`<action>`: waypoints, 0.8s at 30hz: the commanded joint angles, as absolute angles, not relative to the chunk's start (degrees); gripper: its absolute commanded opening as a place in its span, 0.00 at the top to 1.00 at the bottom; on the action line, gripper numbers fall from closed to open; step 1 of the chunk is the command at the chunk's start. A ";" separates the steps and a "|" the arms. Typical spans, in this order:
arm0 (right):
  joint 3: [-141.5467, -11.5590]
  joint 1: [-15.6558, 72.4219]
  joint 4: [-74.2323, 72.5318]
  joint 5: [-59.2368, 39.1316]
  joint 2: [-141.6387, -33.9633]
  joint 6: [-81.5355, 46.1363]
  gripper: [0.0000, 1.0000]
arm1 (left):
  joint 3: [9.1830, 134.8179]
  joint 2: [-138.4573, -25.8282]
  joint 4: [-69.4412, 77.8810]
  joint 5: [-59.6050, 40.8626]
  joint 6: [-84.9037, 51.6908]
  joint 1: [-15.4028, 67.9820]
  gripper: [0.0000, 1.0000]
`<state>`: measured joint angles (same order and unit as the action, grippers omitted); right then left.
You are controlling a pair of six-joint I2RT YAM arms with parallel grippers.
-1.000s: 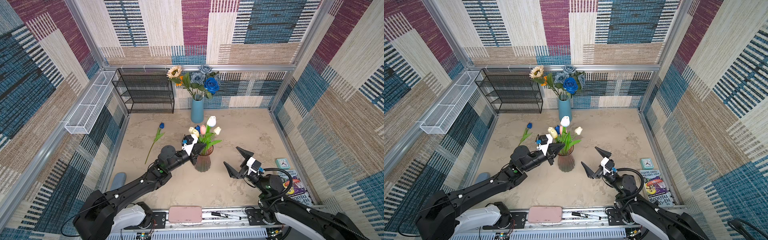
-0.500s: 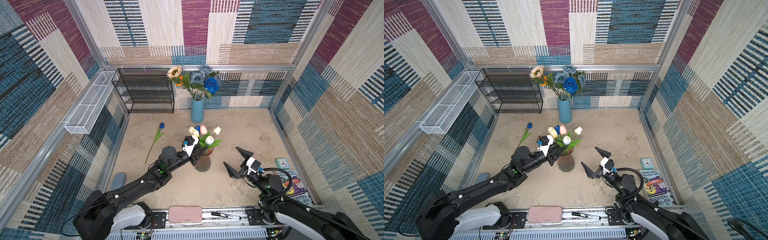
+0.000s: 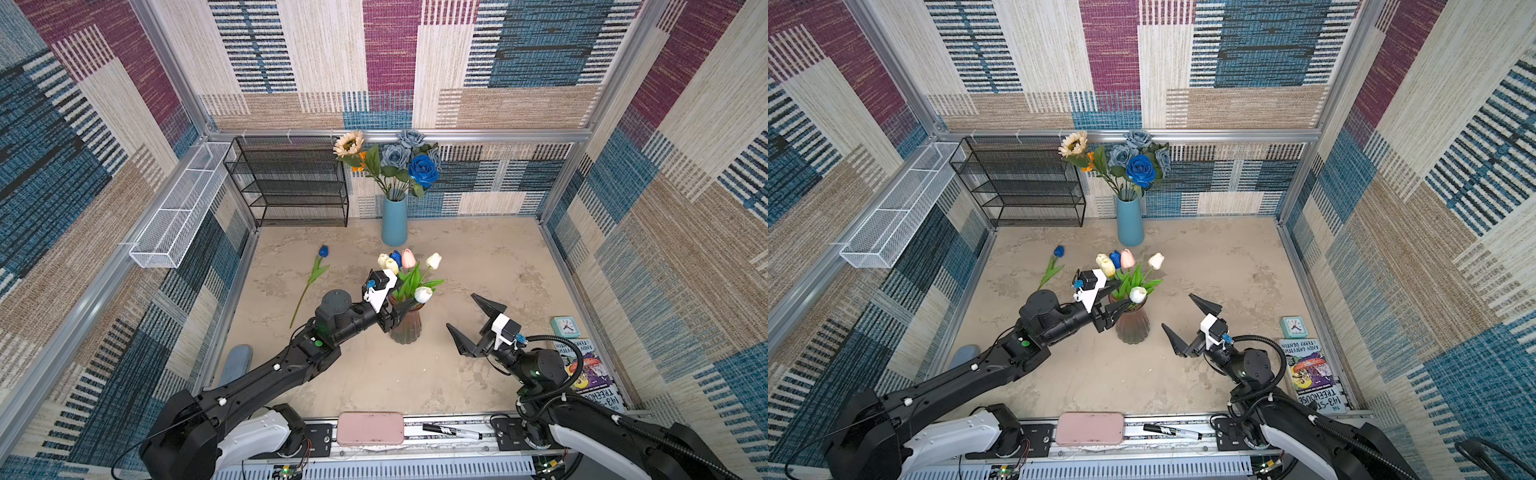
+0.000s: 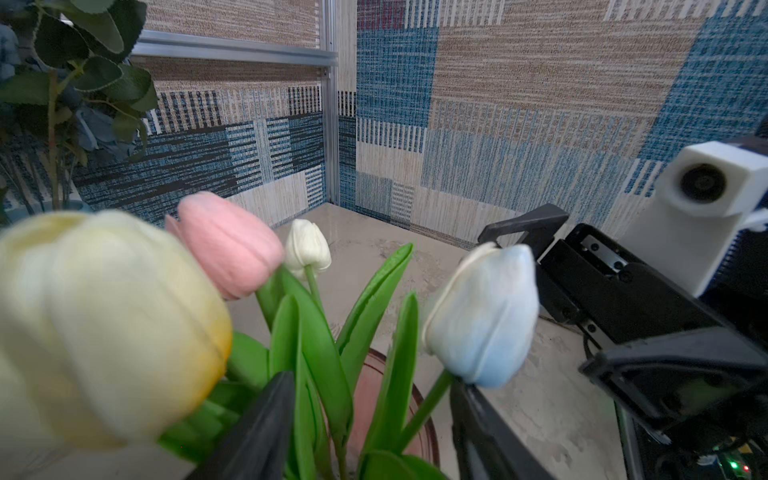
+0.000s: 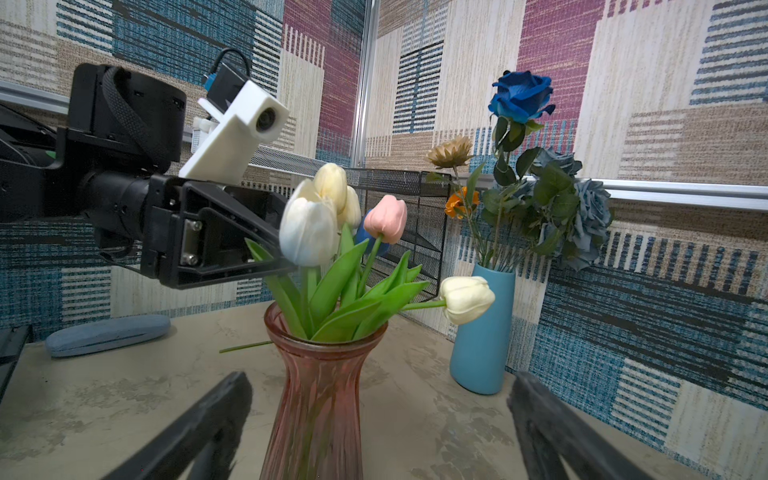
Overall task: Arrange the flowers into the vase
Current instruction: 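Lower the white tulip stem into the pink vase and open the left gripper, then move the left gripper back to the table and grasp the blue tulip stem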
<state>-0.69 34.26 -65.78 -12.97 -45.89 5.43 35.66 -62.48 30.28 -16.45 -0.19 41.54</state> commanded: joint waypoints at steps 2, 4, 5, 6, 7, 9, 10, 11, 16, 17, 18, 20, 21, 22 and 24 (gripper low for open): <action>-1.12 34.37 -67.01 -13.18 -46.01 5.27 0.00 | 35.68 -58.19 28.34 -14.15 3.14 41.57 0.28; -1.06 34.32 -66.98 -13.09 -45.89 5.28 0.00 | 35.81 -55.81 26.33 -12.85 4.77 41.49 0.27; -1.05 34.36 -67.06 -13.10 -45.88 5.27 0.00 | 35.86 -54.43 24.96 -11.77 5.64 41.48 0.27; -1.05 34.37 -67.01 -13.13 -45.90 5.23 0.00 | 35.88 -53.21 24.10 -10.96 6.26 41.36 0.27; -1.01 34.37 -67.02 -13.17 -45.91 5.27 0.00 | 35.73 -51.72 23.25 -10.33 7.22 41.28 0.25; -1.05 34.37 -67.12 -13.14 -45.81 5.27 0.00 | 35.85 -48.83 20.42 -8.12 9.69 40.92 0.20; -1.05 34.37 -67.13 -13.27 -45.71 5.27 0.00 | 35.95 -47.62 18.37 -5.88 11.19 40.51 0.20; -1.04 34.37 -67.11 -13.32 -45.63 5.27 0.00 | 35.86 -46.68 16.79 -3.17 12.39 39.71 0.20; -0.87 34.37 -67.08 -13.44 -44.96 5.05 0.00 | 35.34 -46.57 11.28 8.44 10.13 28.73 0.13; -0.82 34.37 -67.10 -13.40 -44.91 5.06 0.00 | 35.75 -47.46 9.57 8.49 7.20 25.06 0.12; -0.88 34.37 -67.04 -13.45 -44.91 5.05 0.00 | 36.79 -49.34 7.29 8.63 3.45 20.79 0.10; -0.80 34.37 -67.02 -13.51 -45.09 5.09 0.00 | 40.69 -54.91 0.35 8.94 -3.27 13.84 0.11; -0.95 34.37 -66.90 -13.60 -45.17 5.09 0.00 | 43.60 -58.79 -3.77 8.17 -5.64 10.72 0.11; -1.02 34.37 -66.88 -13.63 -45.18 5.03 0.00 | 46.78 -63.21 -8.53 7.24 -7.50 8.15 0.13; -1.00 34.37 -66.76 -13.78 -44.92 5.10 0.00 | 53.08 -71.71 -16.68 6.25 -8.29 5.06 0.18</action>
